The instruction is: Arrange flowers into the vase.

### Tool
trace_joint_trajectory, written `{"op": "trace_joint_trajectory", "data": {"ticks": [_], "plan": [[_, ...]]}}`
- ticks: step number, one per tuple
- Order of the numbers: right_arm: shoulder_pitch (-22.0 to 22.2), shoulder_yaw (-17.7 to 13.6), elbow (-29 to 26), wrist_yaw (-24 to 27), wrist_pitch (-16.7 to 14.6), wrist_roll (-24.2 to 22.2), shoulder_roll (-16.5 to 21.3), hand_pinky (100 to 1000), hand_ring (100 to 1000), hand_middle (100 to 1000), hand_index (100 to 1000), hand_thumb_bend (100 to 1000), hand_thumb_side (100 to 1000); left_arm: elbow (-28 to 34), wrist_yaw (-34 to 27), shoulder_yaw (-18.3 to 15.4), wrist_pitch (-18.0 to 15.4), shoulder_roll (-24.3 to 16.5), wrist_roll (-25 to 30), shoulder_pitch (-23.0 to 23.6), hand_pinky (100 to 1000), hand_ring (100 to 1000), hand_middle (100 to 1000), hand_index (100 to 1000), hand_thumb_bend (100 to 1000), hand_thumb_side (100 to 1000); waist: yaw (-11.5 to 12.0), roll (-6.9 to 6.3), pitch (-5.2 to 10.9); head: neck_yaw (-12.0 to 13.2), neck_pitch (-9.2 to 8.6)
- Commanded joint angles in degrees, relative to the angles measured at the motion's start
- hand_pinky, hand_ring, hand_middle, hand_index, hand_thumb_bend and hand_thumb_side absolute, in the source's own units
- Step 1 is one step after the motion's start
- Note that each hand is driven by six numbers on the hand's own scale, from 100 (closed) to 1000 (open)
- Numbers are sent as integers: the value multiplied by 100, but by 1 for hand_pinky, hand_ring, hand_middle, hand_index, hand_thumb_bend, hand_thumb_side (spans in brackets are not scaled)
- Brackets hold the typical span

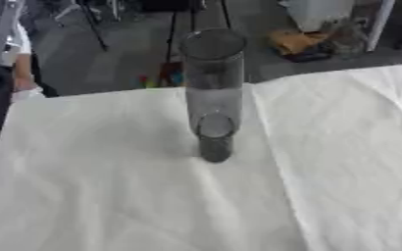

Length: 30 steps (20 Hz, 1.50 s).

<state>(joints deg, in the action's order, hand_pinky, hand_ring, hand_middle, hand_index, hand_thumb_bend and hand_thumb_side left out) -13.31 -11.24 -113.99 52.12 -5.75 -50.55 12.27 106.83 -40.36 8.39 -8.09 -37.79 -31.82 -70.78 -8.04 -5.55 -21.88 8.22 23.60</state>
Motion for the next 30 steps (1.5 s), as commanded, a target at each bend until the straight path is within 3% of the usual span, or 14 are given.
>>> {"op": "trace_joint_trajectory", "data": {"ticks": [1,7,12,17,24,30], "plan": [[-45,1,-60,-101,9,-33,20,816,936,569,885,100,908,50,157,-46,12,-149,3,-129,100,100,100,100,150,441,-13,18,86,33,-24],[-88,-3,-60,-219,28,-49,-18,819,939,568,886,100,906,-30,224,36,176,-141,18,-105,100,100,100,100,123,466,-54,-17,5,41,-74],[-136,-4,-60,-247,29,-71,-52,821,941,566,887,100,905,144,555,-13,-22,-103,16,-65,100,100,100,100,161,398,-142,-28,-69,102,-209],[-178,-3,-60,-301,58,-84,-81,823,943,566,888,100,904,303,984,83,-65,-103,61,17,100,100,100,100,148,400,-173,-39,-122,110,-353],[-202,-1,-60,-312,84,-76,-95,823,943,566,889,100,904,326,881,170,51,-48,107,78,100,100,100,100,122,431,-193,-40,-136,87,-1020],[-218,-1,-60,-306,100,-73,-100,824,943,565,890,100,904,294,761,213,129,-7,153,121,100,100,100,100,103,455,-213,-42,-145,111,-1130]]}}
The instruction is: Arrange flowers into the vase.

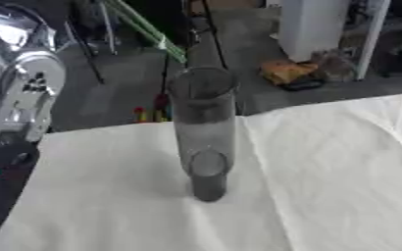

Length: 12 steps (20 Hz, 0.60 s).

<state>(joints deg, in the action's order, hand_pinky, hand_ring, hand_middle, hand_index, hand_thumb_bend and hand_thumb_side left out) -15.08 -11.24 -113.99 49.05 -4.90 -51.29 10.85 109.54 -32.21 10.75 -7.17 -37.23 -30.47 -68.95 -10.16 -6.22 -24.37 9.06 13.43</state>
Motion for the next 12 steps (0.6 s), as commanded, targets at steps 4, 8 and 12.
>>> {"op": "trace_joint_trajectory", "data": {"ticks": [4,8,12], "plan": [[-55,0,-60,-10,24,-7,32,824,944,565,890,100,903,15,-130,-18,51,-11,23,-66,100,100,100,100,102,460,-15,23,87,37,-143],[-69,2,-60,-34,26,-23,20,825,945,564,891,100,904,13,-129,1,51,17,50,-72,100,100,100,100,100,464,-28,18,60,46,-155],[-85,6,-60,-59,16,-50,9,826,946,563,891,100,903,-14,-70,20,40,27,82,-75,100,100,100,100,100,467,-59,7,25,59,-189]]}}
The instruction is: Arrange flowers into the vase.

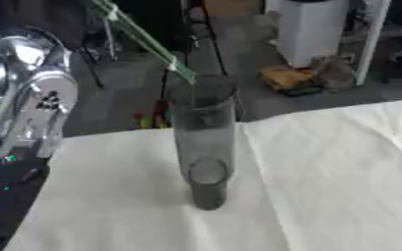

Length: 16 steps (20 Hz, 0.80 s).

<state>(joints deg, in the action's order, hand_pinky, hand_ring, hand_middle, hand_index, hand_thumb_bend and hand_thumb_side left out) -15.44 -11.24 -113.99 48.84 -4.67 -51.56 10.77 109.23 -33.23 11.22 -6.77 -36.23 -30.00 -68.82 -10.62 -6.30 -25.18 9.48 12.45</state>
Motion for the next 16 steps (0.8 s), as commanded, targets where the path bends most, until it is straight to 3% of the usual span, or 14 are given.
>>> {"op": "trace_joint_trajectory", "data": {"ticks": [1,16], "plan": [[-53,7,-60,-44,-10,-30,16,826,946,563,891,100,903,-2,55,-22,-2,-72,42,-91,100,100,100,100,100,468,-19,12,98,16,-99],[-116,35,-60,-246,-45,-41,-46,830,953,559,895,100,895,-161,340,101,7,-104,207,-100,100,100,100,100,100,489,-124,-61,-48,66,-119]]}}
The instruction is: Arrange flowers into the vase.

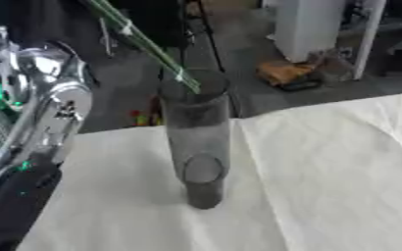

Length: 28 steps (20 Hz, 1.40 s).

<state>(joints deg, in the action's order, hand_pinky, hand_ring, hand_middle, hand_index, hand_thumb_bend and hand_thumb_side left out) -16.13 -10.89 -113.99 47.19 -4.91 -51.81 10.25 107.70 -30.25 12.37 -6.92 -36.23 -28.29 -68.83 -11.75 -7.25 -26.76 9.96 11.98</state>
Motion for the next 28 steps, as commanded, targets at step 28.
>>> {"op": "trace_joint_trajectory", "data": {"ticks": [28], "plan": [[-122,33,-60,-431,-26,-15,-92,838,963,547,899,100,887,-397,579,302,539,-122,438,-131,100,100,100,100,100,547,-149,-95,-47,77,-105]]}}
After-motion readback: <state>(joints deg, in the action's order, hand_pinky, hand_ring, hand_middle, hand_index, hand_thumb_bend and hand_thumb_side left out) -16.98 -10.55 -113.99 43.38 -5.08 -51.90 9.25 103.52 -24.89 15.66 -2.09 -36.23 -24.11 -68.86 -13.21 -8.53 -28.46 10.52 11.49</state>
